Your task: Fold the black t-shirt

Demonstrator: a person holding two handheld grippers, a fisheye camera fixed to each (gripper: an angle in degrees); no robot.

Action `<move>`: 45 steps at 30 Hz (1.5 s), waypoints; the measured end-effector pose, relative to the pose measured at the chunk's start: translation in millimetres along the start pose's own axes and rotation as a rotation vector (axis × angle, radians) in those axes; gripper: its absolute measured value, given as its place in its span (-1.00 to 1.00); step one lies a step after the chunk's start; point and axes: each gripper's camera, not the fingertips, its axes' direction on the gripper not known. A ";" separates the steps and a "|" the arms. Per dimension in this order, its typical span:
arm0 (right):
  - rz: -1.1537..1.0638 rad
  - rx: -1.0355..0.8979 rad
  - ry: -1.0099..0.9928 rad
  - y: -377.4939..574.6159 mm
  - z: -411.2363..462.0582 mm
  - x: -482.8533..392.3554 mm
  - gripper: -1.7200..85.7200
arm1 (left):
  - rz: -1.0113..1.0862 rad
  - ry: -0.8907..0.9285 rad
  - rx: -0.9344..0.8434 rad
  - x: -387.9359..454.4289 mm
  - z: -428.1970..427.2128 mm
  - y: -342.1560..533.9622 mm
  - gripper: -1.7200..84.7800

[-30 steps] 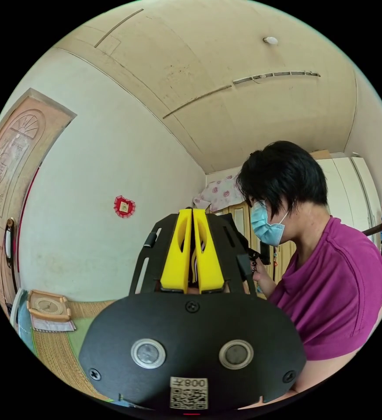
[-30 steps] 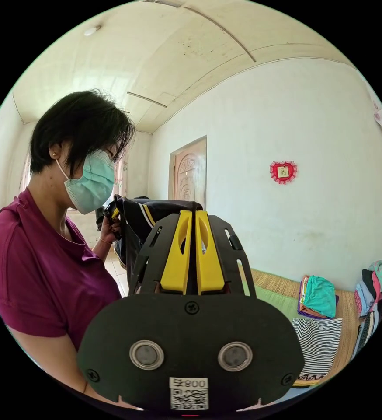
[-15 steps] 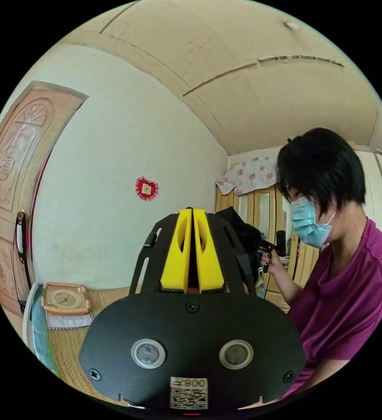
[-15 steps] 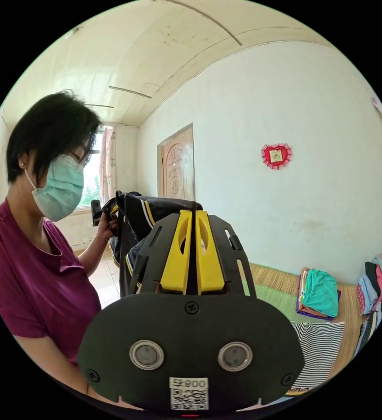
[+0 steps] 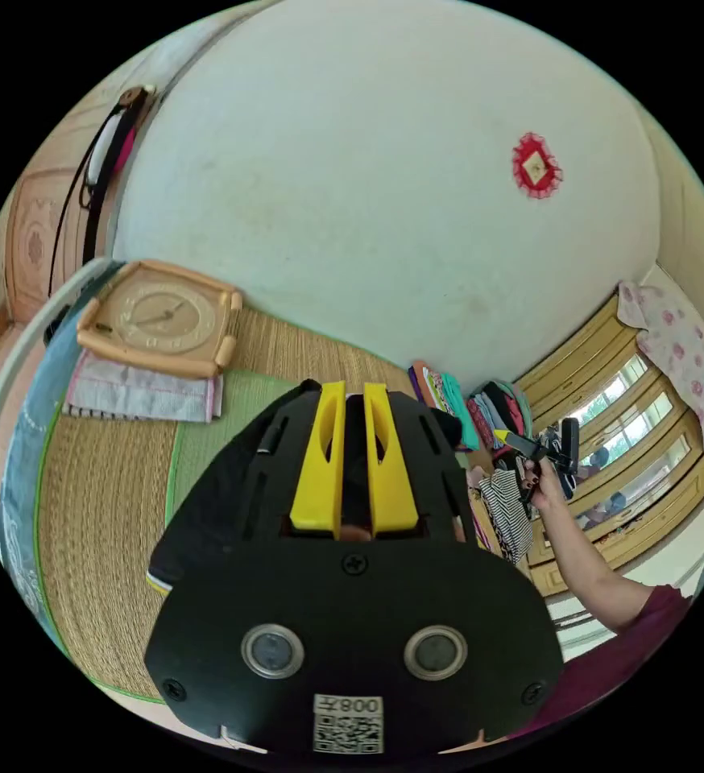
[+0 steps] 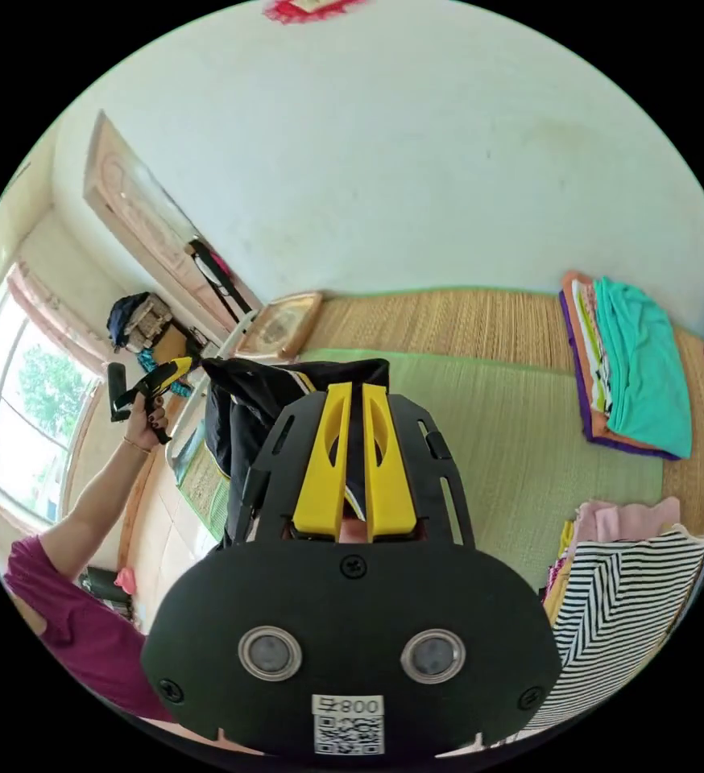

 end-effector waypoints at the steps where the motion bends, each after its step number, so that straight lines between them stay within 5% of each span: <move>1: 0.018 -0.025 0.006 -0.9 18.1 6.9 -0.88 | -0.065 -0.011 -0.041 -32.1 29.6 11.0 -0.83; 5: -0.025 -0.132 -0.056 22.4 115.1 13.2 -0.82 | -0.128 -0.032 -0.184 -113.7 95.8 74.2 -0.80; 16: -0.365 -0.461 0.269 74.7 314.4 -91.0 -0.77 | -0.132 -0.290 -0.420 -212.0 177.9 173.0 -0.82; 21: -0.345 -0.442 0.337 65.7 334.1 -101.8 -0.95 | -0.101 -0.374 -0.459 -226.5 213.9 180.8 -0.91; 29: -0.245 -0.380 0.324 44.5 305.4 -80.8 -0.92 | -0.024 -0.481 -0.507 -249.9 234.2 193.1 -0.95; 35: -0.365 -0.411 0.236 64.5 337.4 -126.8 -0.77 | -0.051 -0.470 -0.489 -269.1 239.4 217.2 -0.95; 45: -0.208 -0.357 0.371 62.0 318.3 -102.5 -0.94 | -0.071 -0.496 -0.480 -296.2 235.0 240.4 -0.96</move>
